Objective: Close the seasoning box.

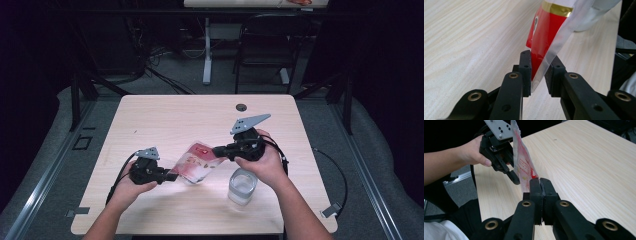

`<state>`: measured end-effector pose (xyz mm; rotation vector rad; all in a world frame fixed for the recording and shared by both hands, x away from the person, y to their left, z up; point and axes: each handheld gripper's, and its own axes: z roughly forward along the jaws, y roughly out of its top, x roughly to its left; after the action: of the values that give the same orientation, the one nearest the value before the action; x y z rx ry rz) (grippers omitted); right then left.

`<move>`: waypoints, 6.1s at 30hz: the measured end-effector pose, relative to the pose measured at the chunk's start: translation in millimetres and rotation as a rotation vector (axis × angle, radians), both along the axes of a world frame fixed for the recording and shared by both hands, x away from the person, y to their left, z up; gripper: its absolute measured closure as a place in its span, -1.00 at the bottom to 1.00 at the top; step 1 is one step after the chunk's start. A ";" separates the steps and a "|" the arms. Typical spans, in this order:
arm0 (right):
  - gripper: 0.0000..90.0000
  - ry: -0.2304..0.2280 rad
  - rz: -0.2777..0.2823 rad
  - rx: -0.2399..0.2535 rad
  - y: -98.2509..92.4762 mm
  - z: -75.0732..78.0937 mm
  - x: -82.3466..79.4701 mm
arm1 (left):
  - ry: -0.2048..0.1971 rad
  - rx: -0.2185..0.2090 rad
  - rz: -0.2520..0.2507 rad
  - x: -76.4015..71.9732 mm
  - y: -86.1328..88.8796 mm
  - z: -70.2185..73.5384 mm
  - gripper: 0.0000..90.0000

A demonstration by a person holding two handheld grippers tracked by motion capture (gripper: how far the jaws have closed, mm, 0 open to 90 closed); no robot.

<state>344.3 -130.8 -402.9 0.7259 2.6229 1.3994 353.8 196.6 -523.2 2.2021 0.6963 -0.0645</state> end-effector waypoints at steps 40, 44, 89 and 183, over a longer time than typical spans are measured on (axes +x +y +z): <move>0.92 0.012 0.069 -0.033 16.2 -10.3 -1.6 | 0.002 0.043 0.001 -3.2 4.5 -16.2 0.44; 0.91 0.011 0.074 -0.034 18.3 -10.0 -2.0 | -0.008 0.030 0.020 -3.4 8.5 -13.6 0.42; 0.80 -0.001 0.105 -0.038 50.7 -3.9 -2.1 | -0.098 0.001 -0.003 -11.8 28.9 12.3 0.65; 0.12 -0.088 -0.107 0.072 -6.0 10.1 -8.9 | -0.154 0.001 0.142 -18.2 92.9 36.0 0.03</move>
<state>335.4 -136.8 -392.8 0.7816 2.4402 1.4672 335.6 289.6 -487.3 2.1261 0.7630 0.1755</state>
